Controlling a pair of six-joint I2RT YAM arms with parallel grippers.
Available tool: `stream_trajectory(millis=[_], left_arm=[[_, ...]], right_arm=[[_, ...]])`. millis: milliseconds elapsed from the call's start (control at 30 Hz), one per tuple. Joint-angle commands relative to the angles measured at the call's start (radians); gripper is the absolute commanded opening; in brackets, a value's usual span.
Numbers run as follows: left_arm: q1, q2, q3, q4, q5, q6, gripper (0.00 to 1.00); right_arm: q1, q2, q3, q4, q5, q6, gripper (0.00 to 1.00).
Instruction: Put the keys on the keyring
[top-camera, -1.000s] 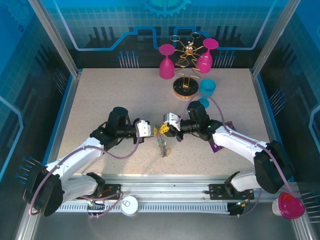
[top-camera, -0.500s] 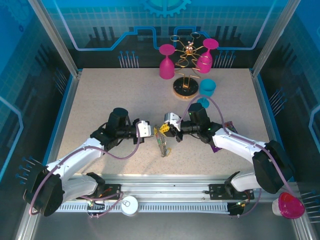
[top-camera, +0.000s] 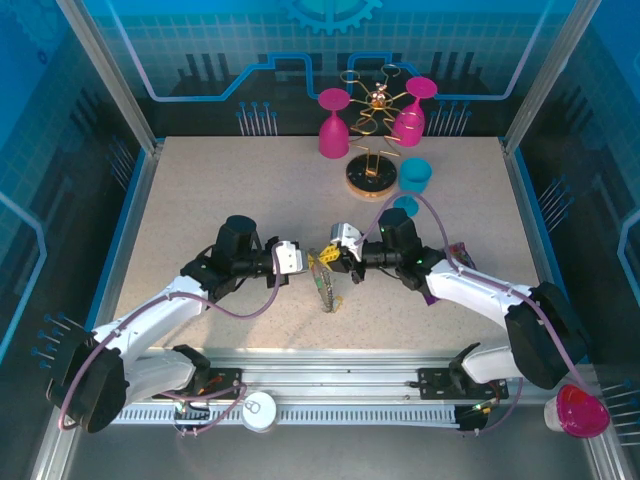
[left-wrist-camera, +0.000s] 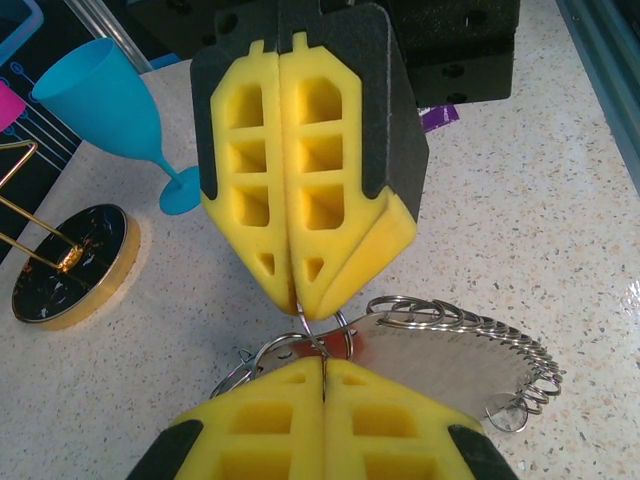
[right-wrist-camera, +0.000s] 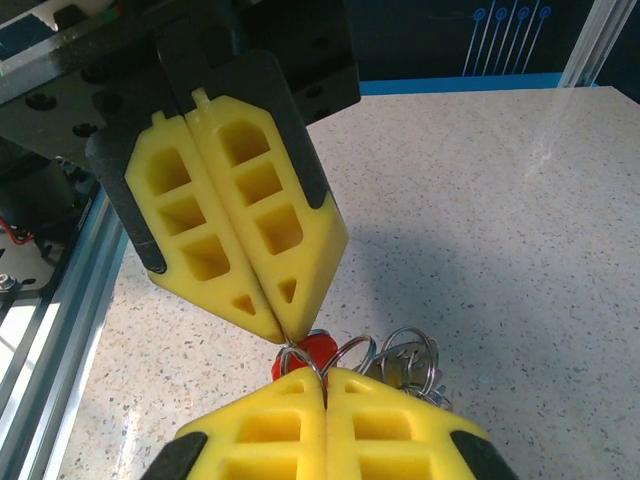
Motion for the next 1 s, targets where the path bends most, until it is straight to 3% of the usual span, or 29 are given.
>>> stream_trajectory(millis=[0,500,700,833,967], left_arm=[[-0.014,0.008,-0.018,-0.021,0.028,0.017,0.00],[-0.014,0.009,-0.020,0.011,-0.020,-0.001,0.00],[-0.014,-0.034,0.011,-0.096,-0.113,-0.031,0.00],[-0.014,-0.078,-0.003,-0.136,-0.176,-0.084,0.00],[-0.014,-0.100,-0.016,-0.126,-0.261,-0.186,0.00]], right_arm=[[0.001,-0.028,-0.016,0.171,0.044,0.064,0.00],[0.010,-0.013,-0.045,0.145,0.024,0.021,0.00],[0.010,-0.011,-0.041,0.109,0.032,-0.008,0.00],[0.007,-0.013,-0.047,0.091,0.083,-0.012,0.00],[-0.007,-0.016,-0.003,-0.015,0.239,0.099,0.03]])
